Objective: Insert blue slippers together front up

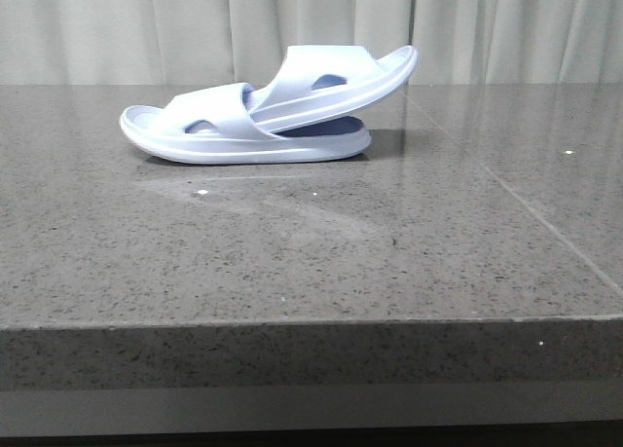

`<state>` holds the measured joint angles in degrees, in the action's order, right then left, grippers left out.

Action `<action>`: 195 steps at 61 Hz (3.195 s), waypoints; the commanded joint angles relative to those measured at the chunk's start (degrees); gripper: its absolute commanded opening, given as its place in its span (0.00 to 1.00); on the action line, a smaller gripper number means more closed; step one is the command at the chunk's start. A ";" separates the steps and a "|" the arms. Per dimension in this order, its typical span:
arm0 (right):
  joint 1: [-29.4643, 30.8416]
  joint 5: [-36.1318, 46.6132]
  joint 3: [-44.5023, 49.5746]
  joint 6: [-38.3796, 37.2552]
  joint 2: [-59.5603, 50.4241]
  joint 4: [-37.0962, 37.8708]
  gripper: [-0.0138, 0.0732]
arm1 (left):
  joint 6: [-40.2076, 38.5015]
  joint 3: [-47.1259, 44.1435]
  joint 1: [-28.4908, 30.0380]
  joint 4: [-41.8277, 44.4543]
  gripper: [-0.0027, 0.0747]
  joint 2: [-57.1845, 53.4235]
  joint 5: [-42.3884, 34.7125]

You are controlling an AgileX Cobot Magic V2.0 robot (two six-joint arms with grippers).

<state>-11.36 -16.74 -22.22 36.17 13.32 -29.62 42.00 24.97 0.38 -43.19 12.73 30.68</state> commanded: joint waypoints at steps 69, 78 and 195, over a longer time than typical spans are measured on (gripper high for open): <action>-0.14 3.84 -1.36 0.39 0.45 -0.95 0.03 | -42.53 -25.31 -0.38 41.16 0.01 -13.90 -29.58; -0.14 3.84 -1.36 0.39 0.45 -0.95 0.03 | -42.68 -25.43 -0.43 41.74 0.01 -13.90 -28.91; 5.07 19.40 18.53 -39.81 -7.79 24.99 0.03 | -42.68 -25.43 -0.38 42.22 0.01 -13.90 -29.02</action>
<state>-8.51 -2.52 -3.86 -2.02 7.52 -5.31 0.00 -0.22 0.38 -1.06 -0.26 6.67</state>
